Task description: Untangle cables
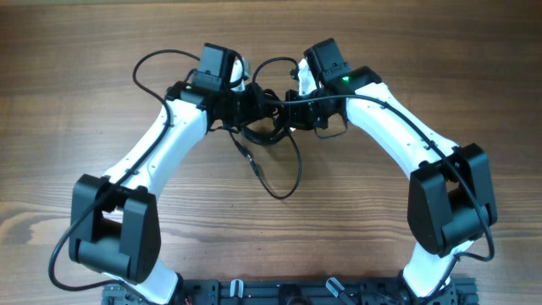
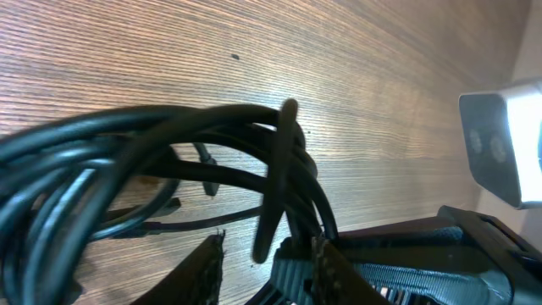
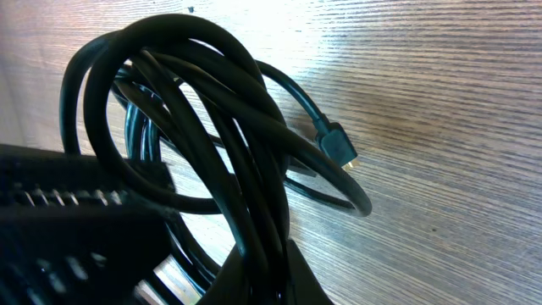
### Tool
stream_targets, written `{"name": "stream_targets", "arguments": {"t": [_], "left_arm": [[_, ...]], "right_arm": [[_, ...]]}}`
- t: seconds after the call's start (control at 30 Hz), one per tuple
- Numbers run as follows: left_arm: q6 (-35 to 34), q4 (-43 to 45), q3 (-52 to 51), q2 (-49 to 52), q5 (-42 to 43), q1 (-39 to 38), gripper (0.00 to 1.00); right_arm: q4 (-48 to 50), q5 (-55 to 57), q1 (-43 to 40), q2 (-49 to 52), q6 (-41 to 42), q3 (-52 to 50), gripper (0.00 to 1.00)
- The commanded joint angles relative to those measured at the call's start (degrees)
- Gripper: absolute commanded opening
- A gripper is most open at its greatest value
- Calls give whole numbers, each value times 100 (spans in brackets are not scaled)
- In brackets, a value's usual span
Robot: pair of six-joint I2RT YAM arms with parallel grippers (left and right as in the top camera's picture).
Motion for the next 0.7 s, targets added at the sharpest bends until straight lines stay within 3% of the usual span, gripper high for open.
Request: {"name": "stream_targets", "arguments": {"t": [0.0,0.1,0.23,0.3,0.43,0.57,0.67], "left_arm": [[-17,107,9,76,-411,-184,31],[-17,243,9,149,-400,-190,4],[96,219,11,98,-221,-46,4],[527,131,11,87,256,120,4],[1526,-221,11,87,1443,575,4],[2546,-693,11,87,2717,1047,4],[2855,-892,11,87,2935,1172,4]], "right_arm": [[48,-260,35,61,52,46,4],[57,-258,35,61,22,46,4],[120,-640,4,52,-656,61,6],[116,-1399,-103,-4,-1333,116,22],[76,-1910,-463,-313,-1694,131,35],[72,-2341,-844,-575,-2199,131,59],[68,-2575,-938,-581,-2476,131,71]]}}
